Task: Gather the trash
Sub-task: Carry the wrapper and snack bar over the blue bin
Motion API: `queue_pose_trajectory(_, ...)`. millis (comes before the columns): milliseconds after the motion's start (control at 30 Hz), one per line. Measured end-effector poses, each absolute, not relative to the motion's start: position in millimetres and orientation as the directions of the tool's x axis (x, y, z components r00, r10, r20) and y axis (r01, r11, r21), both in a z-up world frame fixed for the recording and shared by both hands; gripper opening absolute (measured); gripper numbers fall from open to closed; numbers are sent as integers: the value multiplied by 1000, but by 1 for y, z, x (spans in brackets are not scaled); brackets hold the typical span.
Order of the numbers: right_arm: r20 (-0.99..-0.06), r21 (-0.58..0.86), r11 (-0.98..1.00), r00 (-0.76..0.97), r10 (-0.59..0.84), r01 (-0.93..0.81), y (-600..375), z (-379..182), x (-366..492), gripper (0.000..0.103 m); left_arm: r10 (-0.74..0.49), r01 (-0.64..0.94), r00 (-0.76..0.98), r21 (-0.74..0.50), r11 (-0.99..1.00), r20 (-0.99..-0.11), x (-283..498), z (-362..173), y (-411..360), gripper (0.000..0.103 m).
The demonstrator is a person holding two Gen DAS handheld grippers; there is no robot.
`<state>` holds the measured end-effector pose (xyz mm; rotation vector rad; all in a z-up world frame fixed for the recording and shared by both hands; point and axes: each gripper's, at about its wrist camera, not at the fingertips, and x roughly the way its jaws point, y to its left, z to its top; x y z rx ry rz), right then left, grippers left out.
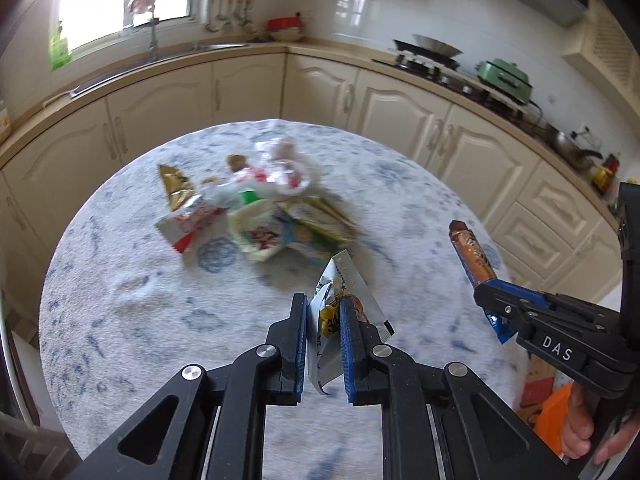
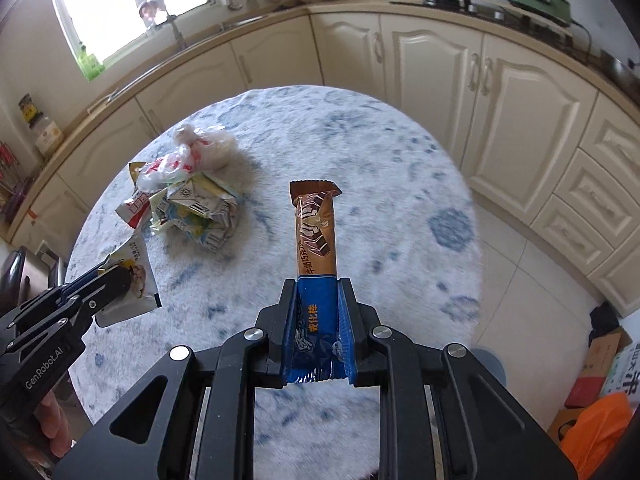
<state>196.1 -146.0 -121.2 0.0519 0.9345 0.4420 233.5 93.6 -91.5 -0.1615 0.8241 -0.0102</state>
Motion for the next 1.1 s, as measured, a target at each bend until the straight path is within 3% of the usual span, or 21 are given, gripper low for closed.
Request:
queue_pose_trajectory(500,-771,296,951,564,295,-93,-293,-145,143,19,-218,273,604,-58,960,-767,240,-98,-63,11)
queue_pose_trajectory(1100,-844,306,906,523,117,291,-441,-206,109,19,-310,567,384,-43,823,-870,292,-158,-234,11)
